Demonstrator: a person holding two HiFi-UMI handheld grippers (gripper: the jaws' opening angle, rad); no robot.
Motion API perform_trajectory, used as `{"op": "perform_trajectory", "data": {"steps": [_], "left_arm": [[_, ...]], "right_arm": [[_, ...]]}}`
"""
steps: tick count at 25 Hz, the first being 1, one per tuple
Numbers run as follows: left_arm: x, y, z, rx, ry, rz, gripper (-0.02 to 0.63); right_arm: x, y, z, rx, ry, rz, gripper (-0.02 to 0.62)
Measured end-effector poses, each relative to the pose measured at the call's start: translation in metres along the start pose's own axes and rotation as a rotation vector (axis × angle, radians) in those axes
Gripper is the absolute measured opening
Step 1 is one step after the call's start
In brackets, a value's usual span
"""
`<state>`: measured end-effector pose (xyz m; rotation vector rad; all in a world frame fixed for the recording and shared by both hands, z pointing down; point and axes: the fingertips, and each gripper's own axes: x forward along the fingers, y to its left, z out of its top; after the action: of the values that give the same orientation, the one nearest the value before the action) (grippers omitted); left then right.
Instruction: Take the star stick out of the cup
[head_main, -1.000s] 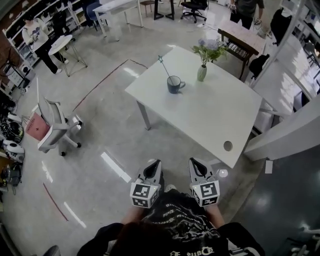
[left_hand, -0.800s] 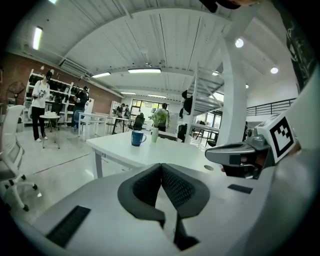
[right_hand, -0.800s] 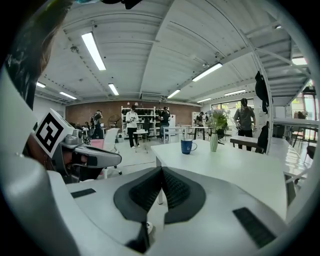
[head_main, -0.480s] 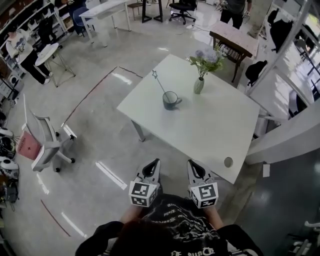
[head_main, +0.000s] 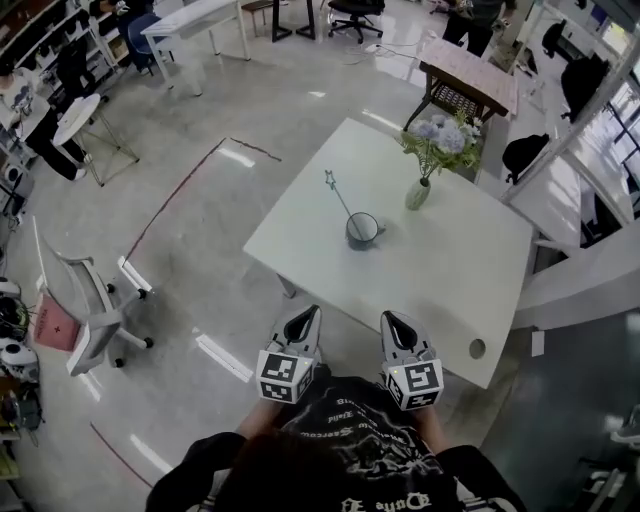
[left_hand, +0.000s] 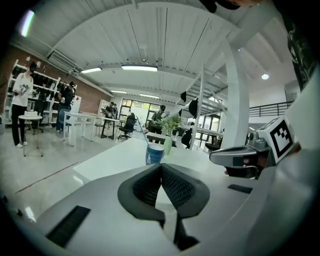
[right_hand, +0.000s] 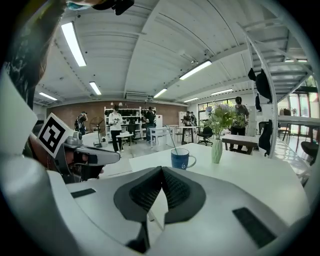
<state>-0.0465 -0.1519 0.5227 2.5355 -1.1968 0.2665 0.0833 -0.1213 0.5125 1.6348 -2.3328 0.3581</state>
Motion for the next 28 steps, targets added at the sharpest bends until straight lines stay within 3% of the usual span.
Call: {"op": "perform_trajectory", "data": {"steps": [6,14,28], "left_arm": [[0.022,0.04,0.012,0.022,0.008,-0.045,0.02],[0.041,0.058,0.021,-0.005,-0.005,-0.033,0.02],[0.047,0.09,0.042,-0.02,-0.029,0.098,0.02]], "right_arm": [[0.047,0.006,0.011,0.017,-0.005,-0.036,0.009],[0.072,0.0,0.019,0.008,0.009,-0.02,0.009],[0.115,-0.048,0.073,-0.016,-0.036,-0.014,0.011]]}}
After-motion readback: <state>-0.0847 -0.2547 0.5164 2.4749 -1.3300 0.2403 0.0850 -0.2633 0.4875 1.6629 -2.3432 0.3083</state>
